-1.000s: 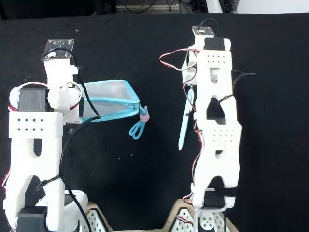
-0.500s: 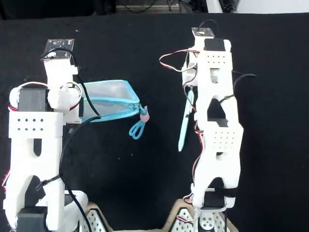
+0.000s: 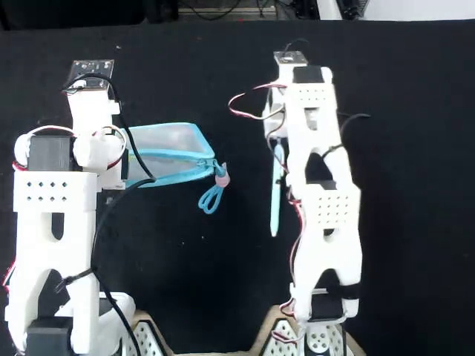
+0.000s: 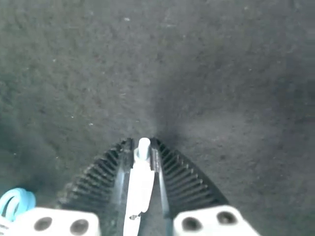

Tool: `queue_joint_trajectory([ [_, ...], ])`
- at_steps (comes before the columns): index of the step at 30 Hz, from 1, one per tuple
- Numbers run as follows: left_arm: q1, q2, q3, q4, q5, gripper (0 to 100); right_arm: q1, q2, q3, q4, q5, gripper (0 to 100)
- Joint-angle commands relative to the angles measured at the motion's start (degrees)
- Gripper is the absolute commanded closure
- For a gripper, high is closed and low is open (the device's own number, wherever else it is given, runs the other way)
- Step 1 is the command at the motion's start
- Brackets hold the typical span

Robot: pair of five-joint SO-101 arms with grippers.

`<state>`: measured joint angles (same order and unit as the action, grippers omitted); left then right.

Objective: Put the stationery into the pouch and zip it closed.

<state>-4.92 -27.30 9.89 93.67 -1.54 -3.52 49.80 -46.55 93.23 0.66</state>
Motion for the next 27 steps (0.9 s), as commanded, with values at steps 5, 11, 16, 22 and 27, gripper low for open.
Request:
queue_joint_trajectory([
  [5,0.1,0.7,0.8,-0.2,0.6,97,-1.3,-0.8,-4.2,3.2,0.0,98.6],
  [11,0.1,0.7,0.8,-0.1,0.6,97,-1.4,-0.7,-4.0,3.5,-0.4,88.7],
  [16,0.1,0.7,0.8,-0.1,0.6,97,-1.2,-0.8,-4.2,4.1,-0.1,74.4],
  [22,0.1,0.7,0.8,-0.3,0.6,97,-2.4,-1.6,-4.7,7.8,0.0,76.9],
  [27,0.1,0.7,0.8,-0.3,0.6,97,-3.5,0.1,-4.9,7.6,0.1,76.6],
])
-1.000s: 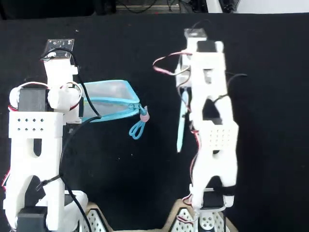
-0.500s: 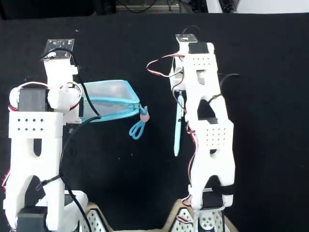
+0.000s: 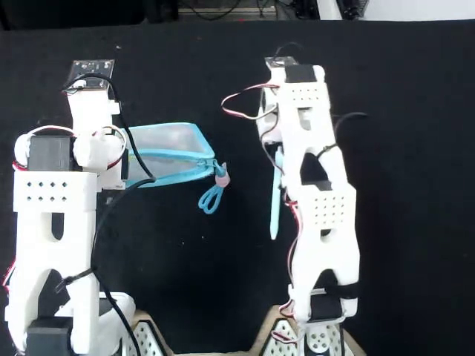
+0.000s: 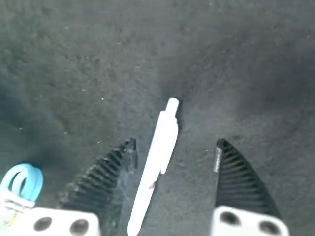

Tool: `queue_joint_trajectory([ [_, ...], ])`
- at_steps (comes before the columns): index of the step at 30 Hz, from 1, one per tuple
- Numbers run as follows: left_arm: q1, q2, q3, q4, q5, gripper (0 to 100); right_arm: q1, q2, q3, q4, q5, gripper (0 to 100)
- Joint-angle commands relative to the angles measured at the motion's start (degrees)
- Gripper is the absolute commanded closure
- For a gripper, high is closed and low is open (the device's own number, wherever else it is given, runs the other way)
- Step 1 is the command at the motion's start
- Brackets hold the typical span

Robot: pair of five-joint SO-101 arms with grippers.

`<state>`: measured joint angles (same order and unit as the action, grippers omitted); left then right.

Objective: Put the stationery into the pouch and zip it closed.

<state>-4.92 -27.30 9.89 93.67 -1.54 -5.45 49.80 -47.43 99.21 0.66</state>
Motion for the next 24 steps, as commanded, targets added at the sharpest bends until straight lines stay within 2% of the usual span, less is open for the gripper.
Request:
queue_joint_trajectory([
  [1,0.1,0.7,0.8,-0.3,0.6,97,-2.0,0.7,-4.1,1.6,0.1,76.6],
  [5,0.1,0.7,0.8,-0.3,0.6,97,-3.5,3.4,-4.4,0.9,0.1,76.5],
  [12,0.1,0.7,0.8,-0.1,0.6,97,-0.8,4.5,-4.5,-1.2,0.3,76.8],
  [16,0.1,0.7,0.8,-0.1,0.6,97,-0.4,5.7,-4.4,-2.3,7.5,76.9],
  [18,0.1,0.7,0.8,-0.1,0.6,97,-0.4,6.5,-4.6,-2.5,8.7,77.3],
  [20,0.1,0.7,0.8,-0.1,0.6,97,-0.3,6.9,-6.3,-1.8,8.6,82.6],
  [23,0.1,0.7,0.8,0.0,0.6,97,0.5,7.0,-9.1,0.4,8.4,99.5],
  [24,0.1,0.7,0.8,0.0,0.6,97,0.8,7.0,-9.9,1.1,8.4,97.8],
])
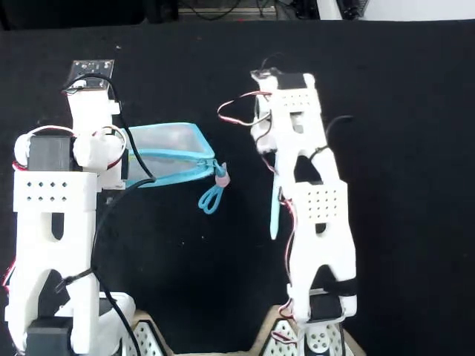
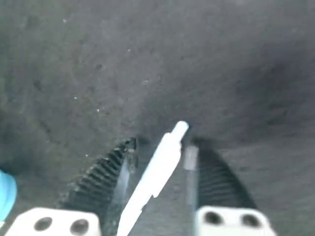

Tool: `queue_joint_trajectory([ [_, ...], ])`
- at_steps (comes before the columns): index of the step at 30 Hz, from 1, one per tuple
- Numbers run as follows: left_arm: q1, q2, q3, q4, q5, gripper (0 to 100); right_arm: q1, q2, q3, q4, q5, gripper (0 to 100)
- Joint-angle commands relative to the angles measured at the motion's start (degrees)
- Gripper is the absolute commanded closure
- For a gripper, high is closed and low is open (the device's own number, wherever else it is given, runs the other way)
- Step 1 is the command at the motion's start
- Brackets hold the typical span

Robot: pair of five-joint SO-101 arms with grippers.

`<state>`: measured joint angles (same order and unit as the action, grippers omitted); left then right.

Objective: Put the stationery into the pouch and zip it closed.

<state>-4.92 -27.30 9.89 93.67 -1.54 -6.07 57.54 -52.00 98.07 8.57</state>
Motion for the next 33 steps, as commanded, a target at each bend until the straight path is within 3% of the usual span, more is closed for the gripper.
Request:
queue_joint_trajectory([
  [1,0.1,0.7,0.8,0.0,0.6,97,2.1,-0.9,-5.8,2.6,0.5,96.2],
  [11,0.1,0.7,0.8,-0.3,0.6,97,8.7,-1.1,-12.6,3.1,-7.5,98.8],
  [17,0.1,0.7,0.8,-0.3,0.6,97,6.4,-1.1,-9.6,3.2,-7.4,98.5],
  [25,0.1,0.7,0.8,-0.1,0.6,97,1.6,-5.7,-0.6,3.2,-3.4,75.6],
  [33,0.1,0.7,0.8,-0.1,0.6,97,-0.4,-5.2,0.9,2.7,-1.8,78.6],
])
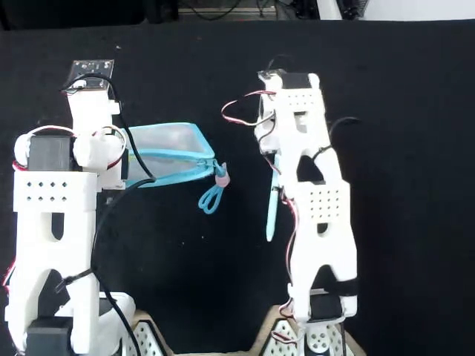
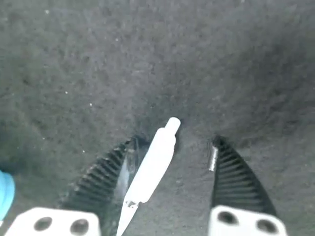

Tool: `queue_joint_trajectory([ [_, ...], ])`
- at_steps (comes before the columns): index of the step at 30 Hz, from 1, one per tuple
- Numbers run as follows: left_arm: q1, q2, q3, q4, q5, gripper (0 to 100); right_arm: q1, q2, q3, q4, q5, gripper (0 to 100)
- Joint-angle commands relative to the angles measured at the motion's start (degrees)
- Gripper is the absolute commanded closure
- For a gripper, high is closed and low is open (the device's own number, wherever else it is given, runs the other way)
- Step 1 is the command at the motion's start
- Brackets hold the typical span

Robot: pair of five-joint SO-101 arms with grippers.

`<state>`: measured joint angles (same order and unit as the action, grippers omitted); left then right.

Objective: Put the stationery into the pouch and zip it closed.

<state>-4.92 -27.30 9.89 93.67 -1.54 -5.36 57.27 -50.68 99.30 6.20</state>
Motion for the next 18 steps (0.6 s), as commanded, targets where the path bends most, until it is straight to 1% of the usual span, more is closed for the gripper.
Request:
queue_joint_trajectory([
  [1,0.1,0.7,0.8,-0.1,0.6,97,-1.1,-4.5,-0.6,1.5,0.8,78.6],
  [4,0.1,0.7,0.8,0.0,0.6,97,-1.3,-2.2,-2.0,1.2,4.2,78.6],
  [7,0.1,0.7,0.8,0.0,0.6,97,-1.4,-0.1,-4.2,1.6,5.6,79.5],
  [8,0.1,0.7,0.8,0.0,0.6,97,-1.2,0.2,-4.8,1.6,5.6,82.1],
  [9,0.1,0.7,0.8,0.0,0.6,97,-1.1,0.4,-5.3,1.6,5.5,86.8],
  [11,0.1,0.7,0.8,0.0,0.6,97,-1.0,0.3,-5.5,1.6,5.3,99.2],
  [13,0.1,0.7,0.8,0.0,0.6,97,-1.0,-0.3,-5.1,1.8,5.3,96.2],
  [15,0.1,0.7,0.8,0.0,0.6,97,-0.7,-1.6,-4.9,1.9,5.1,99.1],
  [18,0.1,0.7,0.8,0.0,0.6,97,1.7,-4.2,-4.7,1.9,1.8,98.9],
])
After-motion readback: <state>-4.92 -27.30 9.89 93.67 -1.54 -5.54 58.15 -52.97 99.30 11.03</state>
